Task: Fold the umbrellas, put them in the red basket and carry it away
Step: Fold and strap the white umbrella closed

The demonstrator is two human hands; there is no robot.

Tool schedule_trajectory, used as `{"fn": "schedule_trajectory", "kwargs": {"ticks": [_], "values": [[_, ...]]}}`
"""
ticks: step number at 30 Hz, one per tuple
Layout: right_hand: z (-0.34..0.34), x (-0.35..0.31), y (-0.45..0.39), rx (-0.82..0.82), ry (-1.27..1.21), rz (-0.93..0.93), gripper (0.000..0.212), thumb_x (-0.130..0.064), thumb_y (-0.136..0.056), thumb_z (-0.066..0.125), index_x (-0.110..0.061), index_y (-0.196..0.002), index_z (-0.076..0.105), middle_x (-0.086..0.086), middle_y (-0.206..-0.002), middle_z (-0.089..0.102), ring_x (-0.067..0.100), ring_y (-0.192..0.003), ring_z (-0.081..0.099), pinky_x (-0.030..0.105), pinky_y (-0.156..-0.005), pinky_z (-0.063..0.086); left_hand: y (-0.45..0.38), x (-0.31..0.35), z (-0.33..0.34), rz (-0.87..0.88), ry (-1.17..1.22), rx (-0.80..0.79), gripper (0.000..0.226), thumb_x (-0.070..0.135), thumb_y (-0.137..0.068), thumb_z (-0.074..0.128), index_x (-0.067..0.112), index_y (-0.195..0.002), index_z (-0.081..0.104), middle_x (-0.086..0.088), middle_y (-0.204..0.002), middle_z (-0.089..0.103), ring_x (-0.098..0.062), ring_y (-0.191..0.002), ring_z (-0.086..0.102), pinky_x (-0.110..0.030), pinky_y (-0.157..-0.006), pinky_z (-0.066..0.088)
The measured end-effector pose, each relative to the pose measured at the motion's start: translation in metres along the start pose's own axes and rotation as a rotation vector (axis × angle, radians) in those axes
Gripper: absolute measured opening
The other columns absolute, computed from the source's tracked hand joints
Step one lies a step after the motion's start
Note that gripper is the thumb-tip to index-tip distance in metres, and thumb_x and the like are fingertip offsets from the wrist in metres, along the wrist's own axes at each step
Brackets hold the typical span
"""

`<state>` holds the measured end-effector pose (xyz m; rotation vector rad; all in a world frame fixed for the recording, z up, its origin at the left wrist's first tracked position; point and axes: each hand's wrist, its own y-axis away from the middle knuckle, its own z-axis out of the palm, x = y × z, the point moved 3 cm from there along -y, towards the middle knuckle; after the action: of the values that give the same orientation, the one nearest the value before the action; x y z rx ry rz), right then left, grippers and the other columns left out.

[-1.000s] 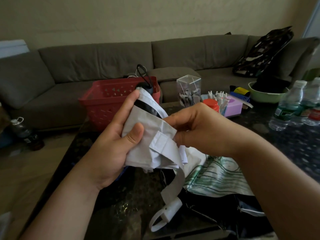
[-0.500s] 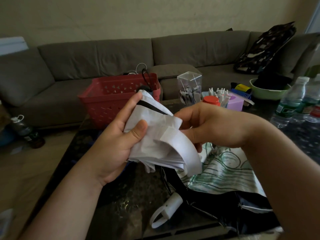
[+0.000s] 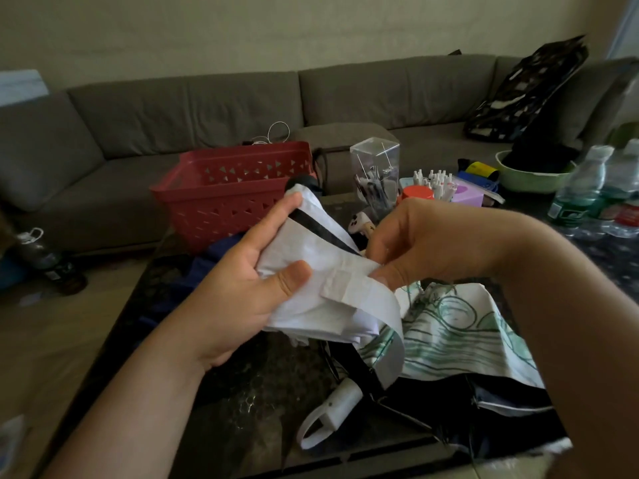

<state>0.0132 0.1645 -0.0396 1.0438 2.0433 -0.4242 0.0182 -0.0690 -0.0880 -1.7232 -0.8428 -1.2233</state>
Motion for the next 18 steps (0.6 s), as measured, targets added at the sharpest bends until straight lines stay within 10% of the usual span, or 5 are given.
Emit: {"fn": "schedule_trajectory", "kwargs": {"ticks": [8,13,18], "values": [[0.012,0.009,-0.01,0.125,-0.311,-0.056,0.017,-0.021,-0.084,0.079,-0.01,-0.074,0.07,0.008,-0.07,0.067,0.014,-0.066,0.064,0.028,-0.066,0.056,-0.002,0.006,0.006,0.091,0.043,0.118,0.076,0.034,-0.085,0.08,0.061,-0.147,0.046,0.018,-0.159,0.048,-0.009,-0.139,0.057,-0.041,-0.112,0.051],[0.018,0.019,-0.016,0.13,-0.467,-0.053,0.023,-0.025,-0.075,0.086,-0.013,-0.066,0.068,0.011,-0.068,0.064,0.02,-0.064,0.066,0.03,-0.067,0.061,0.0,0.003,0.007,0.126,0.27,0.062,0.084,0.05,-0.075,0.089,0.057,-0.148,0.048,0.012,-0.16,0.05,-0.019,-0.144,0.054,-0.041,-0.111,0.051],[0.021,0.024,-0.02,0.15,-0.621,-0.066,0.035,-0.028,-0.072,0.092,-0.016,-0.093,0.066,0.02,-0.081,0.067,0.032,-0.078,0.066,0.041,-0.068,0.06,-0.001,0.008,0.016,0.07,0.515,0.127,0.042,0.039,-0.103,0.051,0.054,-0.141,0.056,0.013,-0.154,0.056,-0.019,-0.138,0.06,-0.041,-0.102,0.057]]}}
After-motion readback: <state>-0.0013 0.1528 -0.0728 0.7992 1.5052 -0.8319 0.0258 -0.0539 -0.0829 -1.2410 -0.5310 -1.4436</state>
